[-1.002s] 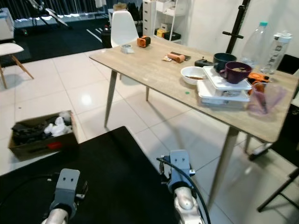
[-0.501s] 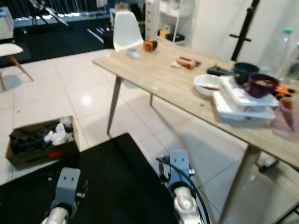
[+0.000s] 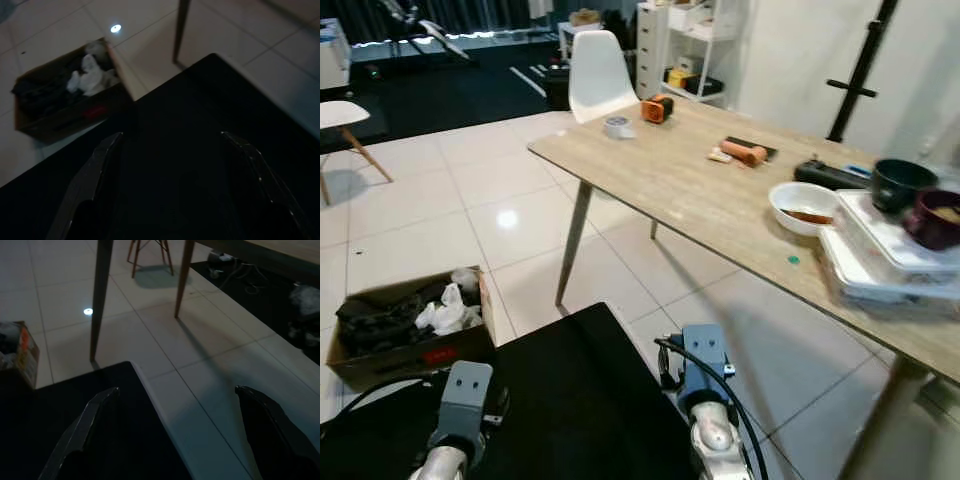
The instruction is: Restocking fridge
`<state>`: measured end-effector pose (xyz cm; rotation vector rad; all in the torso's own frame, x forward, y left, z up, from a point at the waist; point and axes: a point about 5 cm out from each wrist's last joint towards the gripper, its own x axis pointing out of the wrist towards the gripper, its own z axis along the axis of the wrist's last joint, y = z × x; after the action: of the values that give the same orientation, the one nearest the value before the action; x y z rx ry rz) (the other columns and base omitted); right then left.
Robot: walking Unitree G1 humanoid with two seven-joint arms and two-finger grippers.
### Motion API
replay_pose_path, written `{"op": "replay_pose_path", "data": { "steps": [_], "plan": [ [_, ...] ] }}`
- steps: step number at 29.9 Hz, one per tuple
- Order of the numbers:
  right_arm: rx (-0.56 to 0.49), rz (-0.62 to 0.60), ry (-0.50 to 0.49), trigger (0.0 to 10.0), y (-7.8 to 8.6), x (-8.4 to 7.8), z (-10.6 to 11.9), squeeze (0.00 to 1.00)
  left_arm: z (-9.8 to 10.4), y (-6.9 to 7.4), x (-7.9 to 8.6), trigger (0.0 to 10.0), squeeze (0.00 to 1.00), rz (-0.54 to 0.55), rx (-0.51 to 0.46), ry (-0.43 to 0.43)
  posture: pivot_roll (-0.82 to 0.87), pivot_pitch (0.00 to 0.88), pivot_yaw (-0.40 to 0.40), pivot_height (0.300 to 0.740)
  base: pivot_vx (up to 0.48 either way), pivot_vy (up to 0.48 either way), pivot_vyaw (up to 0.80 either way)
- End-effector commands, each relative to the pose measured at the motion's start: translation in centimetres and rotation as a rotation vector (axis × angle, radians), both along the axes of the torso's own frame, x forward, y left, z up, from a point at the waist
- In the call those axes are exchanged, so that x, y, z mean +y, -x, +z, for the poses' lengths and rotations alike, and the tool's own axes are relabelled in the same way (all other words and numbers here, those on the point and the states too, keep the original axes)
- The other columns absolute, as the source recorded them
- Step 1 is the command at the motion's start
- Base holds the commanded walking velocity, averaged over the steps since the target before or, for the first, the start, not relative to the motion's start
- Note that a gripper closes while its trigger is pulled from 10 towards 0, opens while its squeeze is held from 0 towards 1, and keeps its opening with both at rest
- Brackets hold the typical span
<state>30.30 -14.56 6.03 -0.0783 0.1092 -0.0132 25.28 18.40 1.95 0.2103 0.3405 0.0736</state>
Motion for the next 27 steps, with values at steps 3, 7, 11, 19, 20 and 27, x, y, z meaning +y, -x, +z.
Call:
{"op": "replay_pose_path", "data": {
  "steps": [3,7,11,19,20,27],
  "plan": [
    [0.013,-0.015,-0.004,10.0,0.30,-0.37,-0.40,0.00,-0.36,0.25,0.06,10.0,0.00,-0.003,0.017,-0.010,-0.03,0.110,0.037,0.710,0.401,0.000,0.00],
    [0.014,-0.013,-0.006,10.0,0.36,-0.31,-0.43,0.00,-0.36,0.24,0.09,10.0,0.00,-0.002,0.017,-0.010,-0.03,0.110,0.037,0.710,0.401,0.000,0.00],
    [0.012,-0.012,-0.006,10.0,0.35,-0.32,-0.42,0.00,-0.38,0.27,0.08,10.0,0.00,-0.002,0.018,-0.009,-0.03,0.110,0.037,0.710,0.401,0.000,0.00],
    [0.012,-0.010,-0.002,10.0,0.34,-0.34,-0.40,0.00,-0.51,0.31,0.08,10.0,0.00,-0.001,0.022,-0.013,-0.03,0.109,0.034,0.710,0.397,0.000,0.00],
    [0.012,-0.010,-0.002,10.0,0.34,-0.35,-0.41,0.00,-0.52,0.31,0.07,10.0,0.00,-0.001,0.022,-0.013,-0.03,0.109,0.034,0.710,0.386,0.000,0.00],
    [0.012,-0.012,0.001,10.0,0.38,-0.47,-0.41,0.00,-0.56,0.33,-0.06,10.0,0.00,0.002,0.019,-0.008,-0.04,0.109,0.031,0.710,0.281,0.000,0.00]
  ]
}}
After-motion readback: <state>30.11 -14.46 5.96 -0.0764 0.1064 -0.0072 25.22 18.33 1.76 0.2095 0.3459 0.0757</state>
